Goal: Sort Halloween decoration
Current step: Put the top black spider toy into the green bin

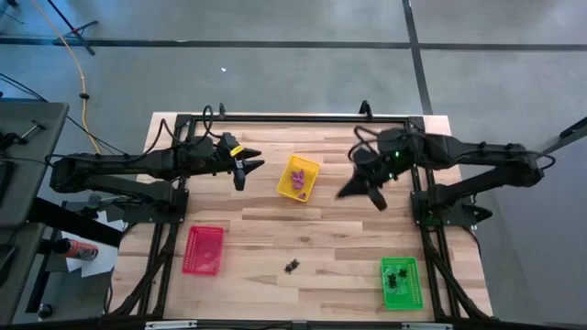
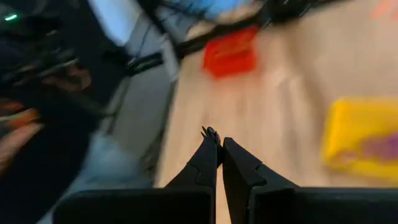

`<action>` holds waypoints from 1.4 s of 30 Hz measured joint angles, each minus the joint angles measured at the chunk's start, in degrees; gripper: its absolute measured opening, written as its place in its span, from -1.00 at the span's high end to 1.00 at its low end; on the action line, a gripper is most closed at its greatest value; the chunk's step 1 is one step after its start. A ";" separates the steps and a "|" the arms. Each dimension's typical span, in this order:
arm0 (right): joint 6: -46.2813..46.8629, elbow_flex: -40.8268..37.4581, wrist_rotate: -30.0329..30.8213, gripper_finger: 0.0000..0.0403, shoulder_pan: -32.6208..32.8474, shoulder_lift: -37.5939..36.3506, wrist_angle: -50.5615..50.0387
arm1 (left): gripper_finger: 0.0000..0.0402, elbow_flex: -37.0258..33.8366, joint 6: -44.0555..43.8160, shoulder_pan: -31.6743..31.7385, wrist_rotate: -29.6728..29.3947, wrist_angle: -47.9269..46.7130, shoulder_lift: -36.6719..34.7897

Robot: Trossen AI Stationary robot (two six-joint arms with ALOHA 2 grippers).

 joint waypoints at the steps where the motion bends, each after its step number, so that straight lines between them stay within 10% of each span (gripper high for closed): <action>1: 2.05 0.00 -0.23 1.00 1.52 0.20 -1.19 | 0.22 0.00 -0.24 0.00 0.00 -0.03 0.00; 23: 45.74 0.00 0.74 1.00 45.79 10.42 -16.56 | 0.22 0.00 -2.96 -0.17 3.50 -1.96 0.00; 42: 45.75 -27.14 1.47 1.00 49.50 13.85 8.13 | 0.22 0.00 -2.94 -0.17 3.45 -2.29 0.00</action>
